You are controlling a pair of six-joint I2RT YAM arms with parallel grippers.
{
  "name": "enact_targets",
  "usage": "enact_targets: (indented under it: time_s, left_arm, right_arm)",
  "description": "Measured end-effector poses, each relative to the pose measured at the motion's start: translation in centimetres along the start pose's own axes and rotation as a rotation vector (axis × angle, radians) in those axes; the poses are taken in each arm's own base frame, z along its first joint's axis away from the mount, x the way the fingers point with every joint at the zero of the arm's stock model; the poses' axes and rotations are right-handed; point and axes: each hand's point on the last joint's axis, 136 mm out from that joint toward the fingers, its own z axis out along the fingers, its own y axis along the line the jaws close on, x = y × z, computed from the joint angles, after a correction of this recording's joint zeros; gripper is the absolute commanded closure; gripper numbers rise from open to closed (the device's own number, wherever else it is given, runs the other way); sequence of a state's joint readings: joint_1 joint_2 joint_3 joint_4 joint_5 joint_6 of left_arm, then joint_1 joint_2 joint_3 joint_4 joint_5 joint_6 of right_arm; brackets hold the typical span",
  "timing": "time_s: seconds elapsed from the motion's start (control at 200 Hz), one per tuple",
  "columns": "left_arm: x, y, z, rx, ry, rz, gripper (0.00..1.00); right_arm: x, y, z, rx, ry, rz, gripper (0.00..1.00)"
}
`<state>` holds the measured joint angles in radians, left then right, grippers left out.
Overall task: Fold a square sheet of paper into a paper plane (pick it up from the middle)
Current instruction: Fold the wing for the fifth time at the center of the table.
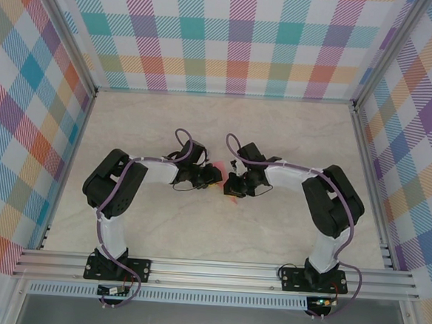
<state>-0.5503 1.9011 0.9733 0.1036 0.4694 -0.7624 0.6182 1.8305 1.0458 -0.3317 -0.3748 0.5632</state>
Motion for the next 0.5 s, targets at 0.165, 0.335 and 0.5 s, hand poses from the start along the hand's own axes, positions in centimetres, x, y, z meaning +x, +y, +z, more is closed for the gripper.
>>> enact_targets:
  time_s: [0.165, 0.335, 0.5]
  left_arm:
    - [0.0, 0.0, 0.0, -0.001, 0.000, 0.000, 0.76]
    - [0.0, 0.0, 0.0, -0.007, 0.002, -0.005, 0.76]
    - [-0.1, 0.1, 0.0, -0.014, 0.003, -0.010, 0.76]
  right_arm:
    - [0.2, -0.7, 0.1, 0.041, 0.010, 0.016, 0.91]
    - [0.1, -1.1, 0.0, 0.059, 0.005, 0.016, 0.92]
    - [0.1, -1.2, 0.0, 0.066, 0.002, 0.016, 0.92]
